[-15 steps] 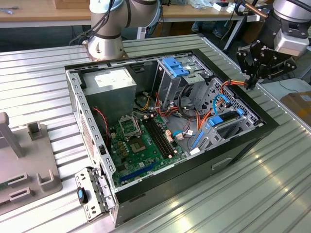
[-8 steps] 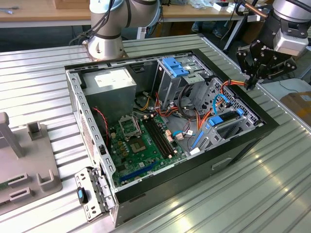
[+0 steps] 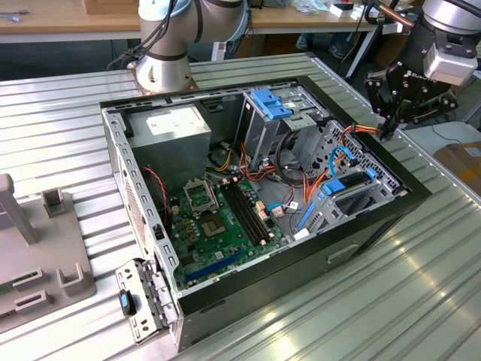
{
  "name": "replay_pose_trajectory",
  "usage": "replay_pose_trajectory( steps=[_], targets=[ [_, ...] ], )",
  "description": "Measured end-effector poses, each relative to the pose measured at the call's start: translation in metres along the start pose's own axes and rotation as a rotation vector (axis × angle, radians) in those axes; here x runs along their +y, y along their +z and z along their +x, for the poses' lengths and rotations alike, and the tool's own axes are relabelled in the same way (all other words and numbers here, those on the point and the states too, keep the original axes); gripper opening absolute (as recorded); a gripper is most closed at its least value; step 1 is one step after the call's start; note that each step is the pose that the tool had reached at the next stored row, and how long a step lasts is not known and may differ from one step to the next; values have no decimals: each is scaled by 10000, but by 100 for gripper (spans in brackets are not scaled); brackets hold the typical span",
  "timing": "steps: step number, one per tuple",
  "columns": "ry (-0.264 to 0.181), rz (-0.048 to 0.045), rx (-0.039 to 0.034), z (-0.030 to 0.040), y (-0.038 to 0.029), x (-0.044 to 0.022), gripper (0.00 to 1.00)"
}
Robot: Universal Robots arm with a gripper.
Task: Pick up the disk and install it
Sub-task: 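Insert the first disk wire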
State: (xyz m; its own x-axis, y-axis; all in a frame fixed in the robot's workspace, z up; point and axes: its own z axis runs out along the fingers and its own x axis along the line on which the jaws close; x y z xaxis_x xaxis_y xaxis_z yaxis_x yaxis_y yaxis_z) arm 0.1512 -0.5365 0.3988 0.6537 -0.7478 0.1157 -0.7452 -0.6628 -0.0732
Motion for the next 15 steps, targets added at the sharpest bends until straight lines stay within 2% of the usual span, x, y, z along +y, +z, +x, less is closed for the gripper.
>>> replay_pose_trajectory(
  steps=[2, 5, 7, 9, 12, 15],
  targets=[
    [37, -113, -64, 1, 0, -1, 16],
    [174, -354, -157, 2, 1, -2, 16],
    [300, -456, -198, 2, 0, -2, 16],
    [483, -559, -255, 2, 0, -2, 16],
    [883, -794, -389, 2, 0, -2, 16],
    [1294, -962, -469, 2, 0, -2, 16]
  ],
)
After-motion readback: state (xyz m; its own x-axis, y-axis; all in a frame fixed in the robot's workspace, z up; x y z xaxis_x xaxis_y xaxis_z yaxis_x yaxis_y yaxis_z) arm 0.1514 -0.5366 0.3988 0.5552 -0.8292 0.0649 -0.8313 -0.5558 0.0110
